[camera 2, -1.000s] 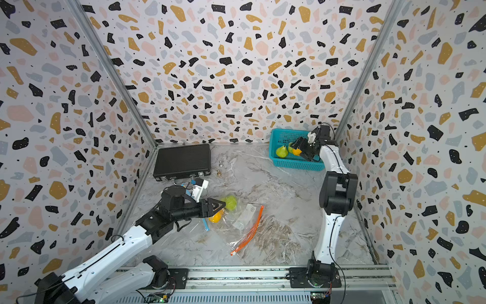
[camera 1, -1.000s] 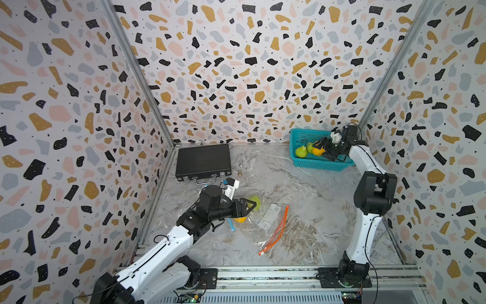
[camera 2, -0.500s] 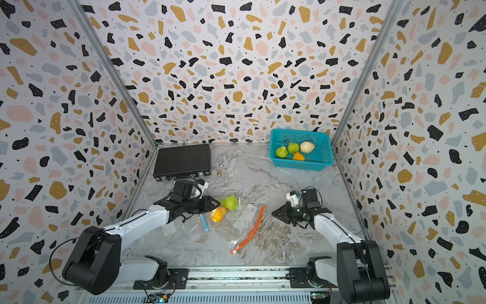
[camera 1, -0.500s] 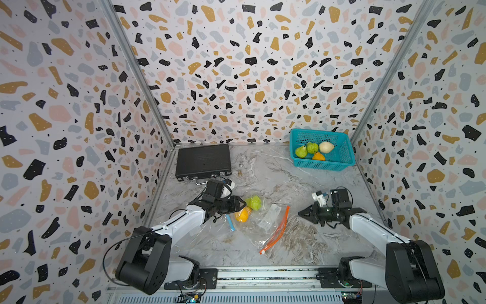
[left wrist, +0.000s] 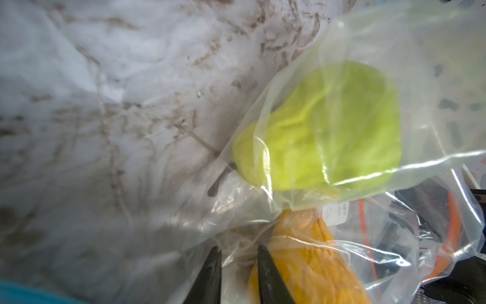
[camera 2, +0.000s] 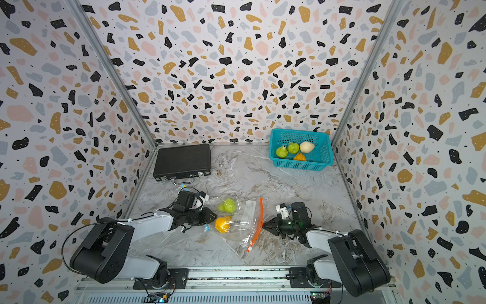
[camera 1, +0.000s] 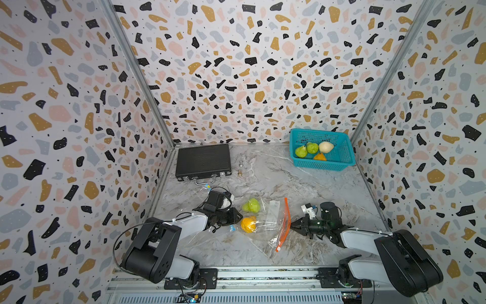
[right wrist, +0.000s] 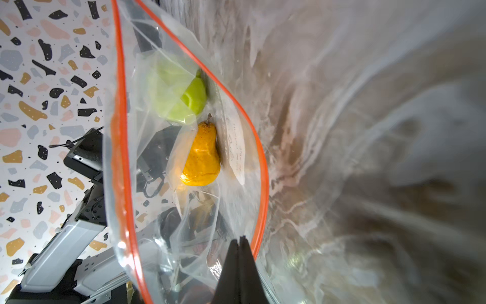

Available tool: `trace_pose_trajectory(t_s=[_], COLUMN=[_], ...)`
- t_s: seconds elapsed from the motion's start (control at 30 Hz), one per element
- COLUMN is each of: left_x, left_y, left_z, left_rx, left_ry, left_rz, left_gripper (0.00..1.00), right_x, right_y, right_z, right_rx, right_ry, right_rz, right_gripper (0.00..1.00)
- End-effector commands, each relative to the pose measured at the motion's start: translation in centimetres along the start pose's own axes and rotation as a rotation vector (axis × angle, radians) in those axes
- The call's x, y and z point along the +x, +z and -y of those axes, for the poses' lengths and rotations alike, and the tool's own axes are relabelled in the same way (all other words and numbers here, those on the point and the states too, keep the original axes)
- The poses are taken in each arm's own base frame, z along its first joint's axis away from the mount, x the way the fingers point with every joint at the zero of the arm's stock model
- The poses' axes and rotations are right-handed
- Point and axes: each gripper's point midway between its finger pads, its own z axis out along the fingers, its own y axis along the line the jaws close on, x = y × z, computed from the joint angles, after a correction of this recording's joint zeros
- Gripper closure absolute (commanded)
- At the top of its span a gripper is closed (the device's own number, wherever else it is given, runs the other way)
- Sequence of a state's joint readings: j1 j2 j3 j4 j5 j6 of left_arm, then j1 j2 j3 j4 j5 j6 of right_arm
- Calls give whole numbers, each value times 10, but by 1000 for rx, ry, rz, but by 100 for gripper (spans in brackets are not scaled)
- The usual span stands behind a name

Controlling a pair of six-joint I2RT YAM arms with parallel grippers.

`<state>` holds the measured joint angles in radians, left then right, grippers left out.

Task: Open the zip-top bag and take out the pear
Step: Pick up the pear from the zipper food storage bag.

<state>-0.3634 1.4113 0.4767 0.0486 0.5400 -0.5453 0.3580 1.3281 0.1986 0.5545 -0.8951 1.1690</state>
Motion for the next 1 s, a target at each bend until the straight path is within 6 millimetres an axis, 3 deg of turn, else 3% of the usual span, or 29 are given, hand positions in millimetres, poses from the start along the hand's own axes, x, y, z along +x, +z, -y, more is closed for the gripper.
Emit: trace_pose_trajectory(t_s=[0.0, 0.1, 0.23, 0.37, 0.57, 0.87, 0.97], left_x=[6, 11, 16, 20, 26, 35, 37], left_y=[4, 9, 12, 17, 20, 28, 32], left_z=[2, 3, 4, 11, 17, 18, 24], left_rx=[8, 9, 4, 13, 28, 22, 29], left_ry=[12, 19, 27, 38, 37, 37, 43], left_rz=[-4, -21, -31, -40, -47, -50, -51], left_gripper=[74, 75, 75, 75, 75, 76, 76], right_x=[-14, -15, -13, 1, 11, 31, 35], right_y=[11, 26, 36, 62, 78, 93, 100], right_z=[-35, -37, -53, -45, -37, -39, -32], right_rx=[-110, -131, -251, -236, -208, -205, -186], right_ry=[-71, -76, -67, -56, -66, -95, -88], right_rz=[21, -1, -25, -85, -121, -194, -208], right_gripper=[100, 100, 100, 100, 73, 58, 51])
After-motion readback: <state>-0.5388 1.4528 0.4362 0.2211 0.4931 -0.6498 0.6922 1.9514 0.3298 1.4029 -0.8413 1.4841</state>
